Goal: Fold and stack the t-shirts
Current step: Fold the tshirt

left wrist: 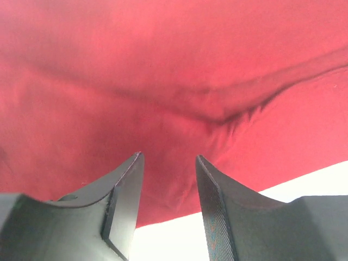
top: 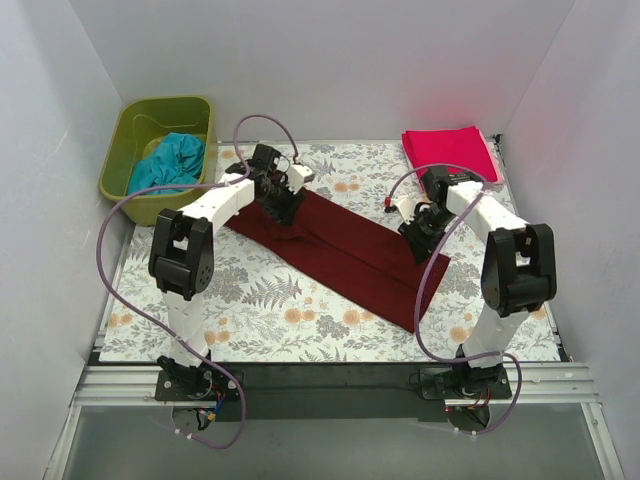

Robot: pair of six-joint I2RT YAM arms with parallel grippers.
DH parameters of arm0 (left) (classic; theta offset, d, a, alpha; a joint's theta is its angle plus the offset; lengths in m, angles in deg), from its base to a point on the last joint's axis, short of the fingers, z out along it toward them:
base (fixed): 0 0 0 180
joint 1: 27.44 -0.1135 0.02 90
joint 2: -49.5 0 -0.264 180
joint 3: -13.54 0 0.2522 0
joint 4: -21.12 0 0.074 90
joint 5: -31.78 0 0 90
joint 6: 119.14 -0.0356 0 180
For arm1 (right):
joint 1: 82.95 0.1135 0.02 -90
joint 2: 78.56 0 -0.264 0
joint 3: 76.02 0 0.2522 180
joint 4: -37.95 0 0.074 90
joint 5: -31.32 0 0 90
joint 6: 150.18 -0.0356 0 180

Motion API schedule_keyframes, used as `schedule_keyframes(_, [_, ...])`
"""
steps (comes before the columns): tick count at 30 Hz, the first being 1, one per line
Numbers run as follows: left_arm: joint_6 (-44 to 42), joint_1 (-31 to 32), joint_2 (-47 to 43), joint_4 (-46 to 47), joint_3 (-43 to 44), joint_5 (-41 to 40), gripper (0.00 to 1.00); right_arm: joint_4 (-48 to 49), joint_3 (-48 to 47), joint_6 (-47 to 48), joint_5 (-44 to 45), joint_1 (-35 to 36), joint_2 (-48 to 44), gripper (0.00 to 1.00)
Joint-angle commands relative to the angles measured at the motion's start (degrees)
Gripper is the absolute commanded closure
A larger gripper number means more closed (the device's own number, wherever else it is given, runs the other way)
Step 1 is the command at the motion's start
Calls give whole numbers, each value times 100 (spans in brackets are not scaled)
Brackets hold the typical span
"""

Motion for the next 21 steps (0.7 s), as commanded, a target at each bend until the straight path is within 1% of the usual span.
schedule_keyframes(1, [1097,-179,-587,261,-515,-174,58,0,-475,-92,-30,64,508,73])
schedule_keyframes(3, [1194,-179,-631,280,-665,-68,57,18,-720,-101,5,82,762,75])
schedule_keyframes(7, [1624,-197,-404,464,-885,-384,61,167,-766,-48,163,126,1036,77])
schedule_keyframes(9, [1774,-197,-237,473,-833,-560,62,254,-652,-22,295,126,1167,78])
schedule_keyframes(13, [2038,-197,238,482,-605,-911,63,579,-91,66,471,143,1221,79])
schedule_keyframes(16, [2108,-197,616,447,-306,-1122,63,650,270,93,445,213,1142,79])
schedule_keyframes(17, [2056,-205,843,447,-131,-1149,64,720,558,75,410,292,1046,79])
schedule_keyframes(19, [1925,-205,1081,403,72,-1210,64,765,832,14,323,424,931,80])
schedule_keyframes(20, [1819,-205,1239,325,247,-1193,64,765,1086,-108,96,581,826,80])
schedule_keyframes(21, [1653,-205,1623,228,666,-1211,64,765,1193,-222,-72,679,764,80])
